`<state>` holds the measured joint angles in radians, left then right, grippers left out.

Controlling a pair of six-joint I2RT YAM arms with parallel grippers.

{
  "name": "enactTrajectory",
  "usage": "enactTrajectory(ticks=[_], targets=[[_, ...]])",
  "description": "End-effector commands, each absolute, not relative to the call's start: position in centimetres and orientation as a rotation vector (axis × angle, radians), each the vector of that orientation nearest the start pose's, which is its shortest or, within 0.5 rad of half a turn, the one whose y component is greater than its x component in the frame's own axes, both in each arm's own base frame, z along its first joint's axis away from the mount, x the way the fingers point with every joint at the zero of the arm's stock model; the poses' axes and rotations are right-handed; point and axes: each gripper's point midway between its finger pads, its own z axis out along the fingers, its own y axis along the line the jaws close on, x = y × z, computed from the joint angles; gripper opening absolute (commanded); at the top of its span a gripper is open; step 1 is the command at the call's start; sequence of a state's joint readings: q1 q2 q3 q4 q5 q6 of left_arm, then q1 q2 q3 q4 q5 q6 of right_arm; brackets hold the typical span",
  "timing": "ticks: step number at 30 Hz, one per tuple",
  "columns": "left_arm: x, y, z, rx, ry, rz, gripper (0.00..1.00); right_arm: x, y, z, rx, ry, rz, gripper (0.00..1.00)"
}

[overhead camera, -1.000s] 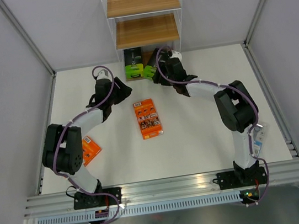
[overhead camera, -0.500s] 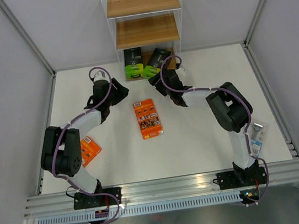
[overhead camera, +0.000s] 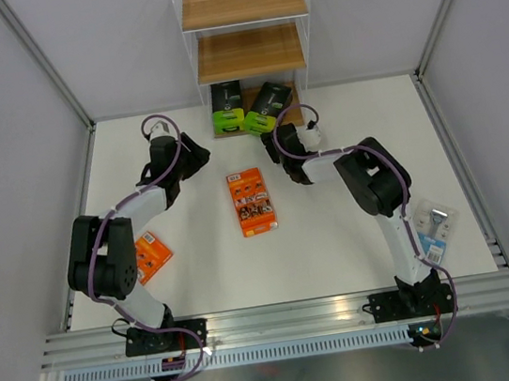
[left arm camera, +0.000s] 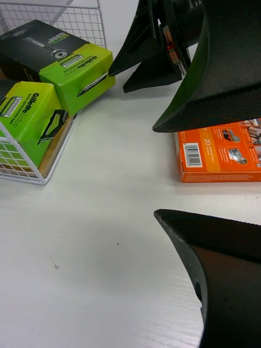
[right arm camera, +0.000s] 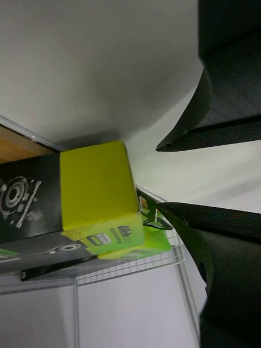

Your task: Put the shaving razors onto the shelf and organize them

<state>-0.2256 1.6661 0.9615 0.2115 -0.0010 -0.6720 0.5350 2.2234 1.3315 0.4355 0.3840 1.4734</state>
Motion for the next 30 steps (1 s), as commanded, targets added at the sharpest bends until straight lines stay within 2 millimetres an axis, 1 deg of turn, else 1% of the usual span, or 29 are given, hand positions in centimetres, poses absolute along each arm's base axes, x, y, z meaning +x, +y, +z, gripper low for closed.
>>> enactTrajectory(ticks=[1,2,3,5,6,9,15,17,18,19,21,25,27,28,29,30], targets=[[46.1,-12.2,12.2,-0.455,2.028,-0.527,0.64,56.2,28.4,9.5,1.228,1.565,0.935,0.49],[46.1,-12.1,12.1,-0.459,2.029,-0.525,0.64,56.4,28.5,9.2,1.231,1.564,0.931,0.49],[46.2,-12.1,12.2,-0.457,2.027,-0.529,0.64,56.8,28.7,9.6,1.231,1.553,0.944,0.48],[46.1,-12.3,12.2,-0.446,2.031,-0.551,0.64,57.0,28.9,9.0,1.237,1.546,0.951,0.47],[46.1,-12.2,12.1,-0.449,2.032,-0.551,0.64,57.1,28.9,9.0,1.247,1.538,0.962,0.46],[46.2,-12.0,12.1,-0.450,2.030,-0.551,0.64,57.3,29.0,8.3,1.262,1.531,0.967,0.45],[46.3,-11.7,11.5,-0.458,2.039,-0.555,0.64,57.4,29.0,6.8,1.278,1.551,0.941,0.36],[46.3,-11.5,11.3,-0.463,2.044,-0.554,0.64,57.4,28.8,6.5,1.279,1.551,0.934,0.30],[46.3,-11.4,11.3,-0.465,2.041,-0.552,0.64,57.4,28.8,6.3,1.280,1.554,0.929,0.16],[46.3,-11.3,11.3,-0.467,2.041,-0.551,0.64,57.3,28.6,6.3,1.282,1.556,0.926,0.10],[46.3,-11.2,11.4,-0.469,2.039,-0.553,0.64,57.1,28.5,6.3,1.274,1.566,0.914,0.01],[46.2,-11.2,11.8,-0.469,2.032,-0.560,0.64,56.3,27.2,6.3,1.261,1.591,0.863,0.01],[46.1,-11.3,12.0,-0.468,2.029,-0.565,0.64,55.8,25.9,6.2,1.256,1.600,0.832,0.00],[46.1,-11.3,12.1,-0.470,2.026,-0.569,0.64,55.7,25.5,7.0,1.249,1.589,0.834,0.01],[46.0,-11.3,12.2,-0.468,2.026,-0.572,0.63,55.4,24.5,6.3,1.249,1.604,0.807,0.00],[46.0,-11.3,12.3,-0.469,2.022,-0.573,0.63,55.3,24.0,6.3,1.236,1.614,0.792,0.00]])
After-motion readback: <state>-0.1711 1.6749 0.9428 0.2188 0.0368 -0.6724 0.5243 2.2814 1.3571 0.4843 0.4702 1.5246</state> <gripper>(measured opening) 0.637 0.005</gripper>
